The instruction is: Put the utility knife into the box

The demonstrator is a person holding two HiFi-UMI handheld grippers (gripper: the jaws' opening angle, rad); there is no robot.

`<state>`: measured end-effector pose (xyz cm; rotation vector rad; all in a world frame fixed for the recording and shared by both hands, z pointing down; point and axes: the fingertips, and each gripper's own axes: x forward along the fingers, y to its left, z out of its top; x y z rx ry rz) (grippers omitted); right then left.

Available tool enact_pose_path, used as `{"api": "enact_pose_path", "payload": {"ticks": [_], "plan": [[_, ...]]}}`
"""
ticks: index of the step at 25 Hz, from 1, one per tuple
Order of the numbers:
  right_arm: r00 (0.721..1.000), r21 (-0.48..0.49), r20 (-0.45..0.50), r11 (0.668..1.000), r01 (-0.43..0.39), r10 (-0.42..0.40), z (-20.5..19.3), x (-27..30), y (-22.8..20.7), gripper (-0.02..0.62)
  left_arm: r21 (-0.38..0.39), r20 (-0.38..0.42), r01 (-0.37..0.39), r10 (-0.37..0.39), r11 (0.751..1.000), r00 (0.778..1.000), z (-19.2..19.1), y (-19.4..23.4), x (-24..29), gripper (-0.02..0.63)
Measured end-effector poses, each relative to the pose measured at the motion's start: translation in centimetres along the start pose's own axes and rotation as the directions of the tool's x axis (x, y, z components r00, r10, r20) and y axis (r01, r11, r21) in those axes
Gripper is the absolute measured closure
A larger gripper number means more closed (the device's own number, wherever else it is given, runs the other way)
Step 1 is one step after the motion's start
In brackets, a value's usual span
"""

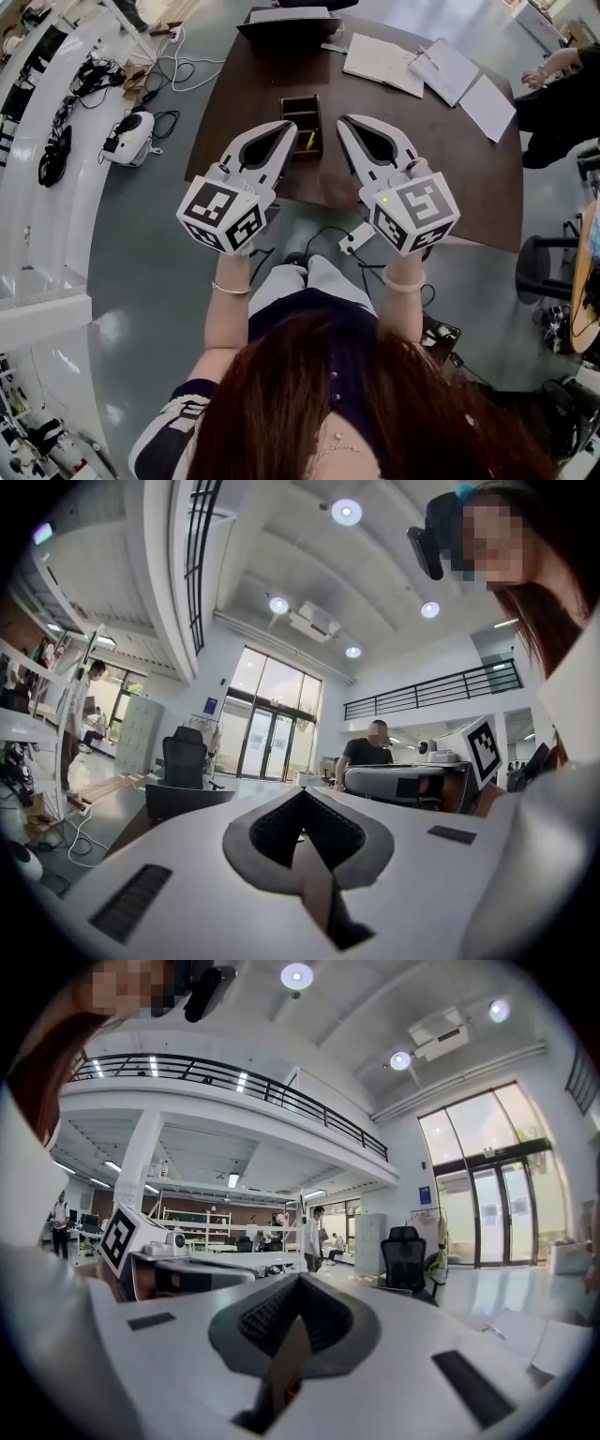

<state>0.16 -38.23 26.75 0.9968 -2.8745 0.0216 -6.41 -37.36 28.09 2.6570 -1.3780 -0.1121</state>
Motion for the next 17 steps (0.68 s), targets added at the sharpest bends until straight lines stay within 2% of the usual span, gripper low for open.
{"api": "enact_pose_path", "payload": {"ticks": [17], "plan": [[1.000,-0.013,0.004,1.000,-0.010,0.010,0.1,-1.1,0.8,0.580,-0.010,0.005,-0.001,0.002,1.000,1.000,-0.5,-1.1,-0.7,0.604]]}}
